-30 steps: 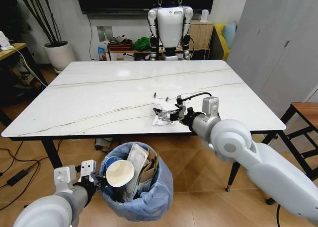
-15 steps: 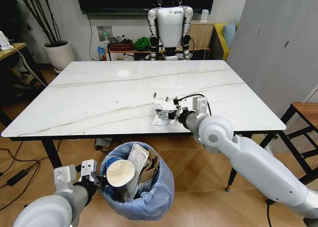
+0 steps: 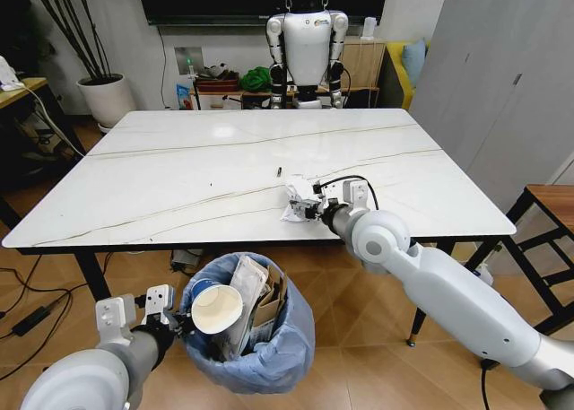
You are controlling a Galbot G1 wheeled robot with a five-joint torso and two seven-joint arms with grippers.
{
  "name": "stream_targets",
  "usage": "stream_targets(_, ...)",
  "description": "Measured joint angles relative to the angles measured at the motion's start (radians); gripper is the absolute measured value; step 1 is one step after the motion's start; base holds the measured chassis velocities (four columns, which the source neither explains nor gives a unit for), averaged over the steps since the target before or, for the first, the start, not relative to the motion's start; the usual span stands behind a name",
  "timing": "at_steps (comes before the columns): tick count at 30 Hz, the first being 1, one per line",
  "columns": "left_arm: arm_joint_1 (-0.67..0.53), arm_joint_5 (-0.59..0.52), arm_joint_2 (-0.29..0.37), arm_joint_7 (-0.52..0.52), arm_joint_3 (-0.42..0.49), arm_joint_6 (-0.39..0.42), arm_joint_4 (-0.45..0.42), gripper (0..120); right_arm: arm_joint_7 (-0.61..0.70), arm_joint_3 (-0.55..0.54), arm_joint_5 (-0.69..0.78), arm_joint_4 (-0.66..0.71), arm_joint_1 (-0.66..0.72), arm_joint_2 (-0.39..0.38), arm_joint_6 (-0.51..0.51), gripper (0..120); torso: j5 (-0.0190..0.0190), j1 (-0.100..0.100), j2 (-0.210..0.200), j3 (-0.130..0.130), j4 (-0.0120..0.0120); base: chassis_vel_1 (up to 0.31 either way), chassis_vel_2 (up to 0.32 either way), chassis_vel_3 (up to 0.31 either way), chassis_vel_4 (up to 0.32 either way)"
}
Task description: Pick up the trash bin and place the trash from the table into it.
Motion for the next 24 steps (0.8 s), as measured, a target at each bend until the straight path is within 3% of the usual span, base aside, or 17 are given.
stream_targets(9,-0.004,-0.003,0.000,0.001,-0.009,0.000,0.001,0,0.000,0.017,0.002,0.051,0.004,-0.017,0.006,21,0.0001,0.000,0.000,0.000,0.0000,0.000,0.000,0.000,0.000)
stream_targets(13,-0.010,-0.008,0.004,0.000,-0.012,0.000,0.009,0,-0.008,0.041,0.043,0.172,0.012,-0.052,0.005,3,0.0000,0.000,0.000,0.000,0.0000,0.000,0.000,0.000,0.000)
stream_targets(24,-0.017,-0.010,0.011,-0.002,-0.011,0.000,0.020,0,-0.037,0.069,0.150,0.417,-0.009,-0.116,-0.020,0,0.0000,0.000,0.000,0.000,0.0000,0.000,0.000,0.000,0.000)
